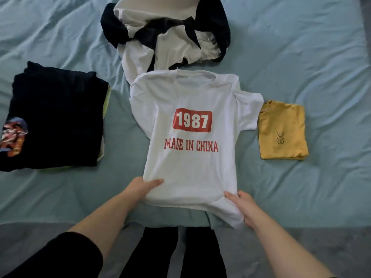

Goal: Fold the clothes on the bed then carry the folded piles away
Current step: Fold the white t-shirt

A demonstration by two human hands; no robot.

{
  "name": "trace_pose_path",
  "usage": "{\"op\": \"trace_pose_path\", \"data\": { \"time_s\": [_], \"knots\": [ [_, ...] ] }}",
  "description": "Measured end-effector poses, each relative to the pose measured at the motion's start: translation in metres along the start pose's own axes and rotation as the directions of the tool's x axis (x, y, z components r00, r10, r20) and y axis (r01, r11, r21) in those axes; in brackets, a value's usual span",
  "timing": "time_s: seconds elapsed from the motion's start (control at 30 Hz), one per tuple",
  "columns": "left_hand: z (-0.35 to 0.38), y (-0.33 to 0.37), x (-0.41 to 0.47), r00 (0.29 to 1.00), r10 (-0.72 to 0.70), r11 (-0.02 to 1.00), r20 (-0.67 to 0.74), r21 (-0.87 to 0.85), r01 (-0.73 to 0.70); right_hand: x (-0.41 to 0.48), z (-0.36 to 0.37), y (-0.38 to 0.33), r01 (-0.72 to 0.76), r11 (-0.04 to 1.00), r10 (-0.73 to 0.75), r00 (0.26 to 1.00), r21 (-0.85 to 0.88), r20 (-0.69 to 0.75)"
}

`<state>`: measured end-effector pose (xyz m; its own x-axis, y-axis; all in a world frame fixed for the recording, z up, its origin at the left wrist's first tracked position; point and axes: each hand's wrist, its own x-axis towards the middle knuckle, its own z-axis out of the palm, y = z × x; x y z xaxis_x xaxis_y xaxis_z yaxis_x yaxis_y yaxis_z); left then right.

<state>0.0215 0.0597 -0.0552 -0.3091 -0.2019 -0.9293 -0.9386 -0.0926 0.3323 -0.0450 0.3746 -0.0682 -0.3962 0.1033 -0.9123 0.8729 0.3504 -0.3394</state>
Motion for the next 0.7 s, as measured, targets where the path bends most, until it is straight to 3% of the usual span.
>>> {"op": "trace_pose_path", "data": {
  "time_s": [0.1,0.23,0.3,0.37,0.43,0.57,0.7],
  "knots": [
    [-0.018,-0.019,-0.006,1.0,0.017,0.994,-0.012,0.112,-0.016,-0.015,-0.008,0.0,-0.008,0.989,0.02,0.997,-0.149,0.08],
    [-0.024,-0.046,-0.014,1.0,0.021,0.987,-0.013,0.161,-0.019,-0.026,-0.002,-0.005,0.086,0.982,-0.096,0.994,-0.17,-0.048],
    [-0.022,-0.057,-0.015,0.997,0.032,0.995,-0.069,0.097,-0.025,-0.025,0.004,-0.004,0.084,0.994,-0.076,0.991,0.074,-0.106],
    [-0.021,-0.068,-0.014,0.986,0.038,0.998,-0.162,0.058,-0.029,-0.021,0.008,0.0,0.054,0.94,-0.025,0.996,0.338,-0.091],
    [-0.018,-0.078,-0.012,0.972,0.04,0.999,-0.233,-0.025,-0.047,-0.015,0.006,0.006,0.028,0.905,-0.002,0.998,0.425,-0.062],
    [-0.013,-0.094,-0.015,0.958,0.032,0.961,-0.285,-0.256,-0.109,-0.016,-0.005,0.02,0.014,0.964,-0.029,0.998,0.266,0.056],
    [-0.014,-0.108,-0.026,0.915,0.105,0.978,-0.39,-0.126,-0.167,-0.02,-0.027,0.028,0.069,0.996,-0.057,0.982,-0.06,0.179]
  ]
}}
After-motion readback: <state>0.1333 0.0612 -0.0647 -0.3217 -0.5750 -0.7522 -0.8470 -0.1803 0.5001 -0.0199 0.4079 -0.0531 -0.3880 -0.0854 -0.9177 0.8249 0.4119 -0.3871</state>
